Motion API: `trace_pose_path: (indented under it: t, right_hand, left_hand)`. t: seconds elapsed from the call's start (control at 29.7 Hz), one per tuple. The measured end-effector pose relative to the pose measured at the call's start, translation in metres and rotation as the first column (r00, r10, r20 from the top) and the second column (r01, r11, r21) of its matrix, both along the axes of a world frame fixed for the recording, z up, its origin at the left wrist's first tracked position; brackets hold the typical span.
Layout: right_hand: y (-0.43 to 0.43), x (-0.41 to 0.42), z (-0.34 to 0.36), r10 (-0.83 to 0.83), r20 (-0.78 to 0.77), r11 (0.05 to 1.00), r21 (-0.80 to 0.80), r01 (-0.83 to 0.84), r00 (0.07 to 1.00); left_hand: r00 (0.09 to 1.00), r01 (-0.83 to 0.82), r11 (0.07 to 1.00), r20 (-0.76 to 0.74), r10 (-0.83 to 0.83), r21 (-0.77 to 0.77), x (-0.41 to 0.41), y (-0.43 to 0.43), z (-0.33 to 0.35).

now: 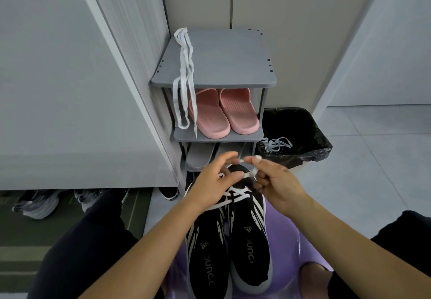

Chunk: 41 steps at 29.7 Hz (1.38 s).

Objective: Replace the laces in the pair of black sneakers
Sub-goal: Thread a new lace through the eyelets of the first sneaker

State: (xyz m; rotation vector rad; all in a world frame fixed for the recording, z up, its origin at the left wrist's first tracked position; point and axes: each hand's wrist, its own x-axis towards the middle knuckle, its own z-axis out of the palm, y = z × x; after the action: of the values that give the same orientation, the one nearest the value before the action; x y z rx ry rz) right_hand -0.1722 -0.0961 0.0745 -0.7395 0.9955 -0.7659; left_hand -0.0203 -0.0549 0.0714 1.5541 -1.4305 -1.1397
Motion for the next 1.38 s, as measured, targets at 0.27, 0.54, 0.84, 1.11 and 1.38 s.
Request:
trace_pose_path:
  t: [0.27, 0.54, 0.84, 1.11, 1.38]
  right_hand:
    - [0.001, 0.005, 0.019, 0.003, -0.036, 0.999, -0.034, -0.004, 0.999]
    - [0.013, 0.016, 0.021, 0.1, 0.007, 0.993, -0.066, -0.1, 0.995]
    - [-0.016, -0.007, 0.004, -0.26, 0.032, 0.962, 0.092, 0.256, 0.965]
    - [0.004, 0.012, 0.012, 0.129, -0.362, 0.767, -0.555, -0.324, 0.923]
    - [-0.001, 0.014, 0.018, 0.376, -0.29, 0.78, -0.413, -0.47, 0.88]
  left_hand:
    - [0.956, -0.072, 0.976, -0.264, 0.126, 0.204, 0.005, 0.0, 0.01]
    - [0.94, 0.035, 0.973, -0.339, 0.045, 0.226, -0.007, 0.008, 0.014]
    - [0.64, -0.188, 0.872, 0.73, -0.24, 0.452, 0.095, -0.005, 0.032]
    - [0.969, 0.215, 0.934, 0.057, -0.241, 0.284, 0.056, 0.011, 0.052]
    - [0.996, 0.085, 0.986, 0.01, -0.088, 0.141, 0.048, 0.007, 0.07]
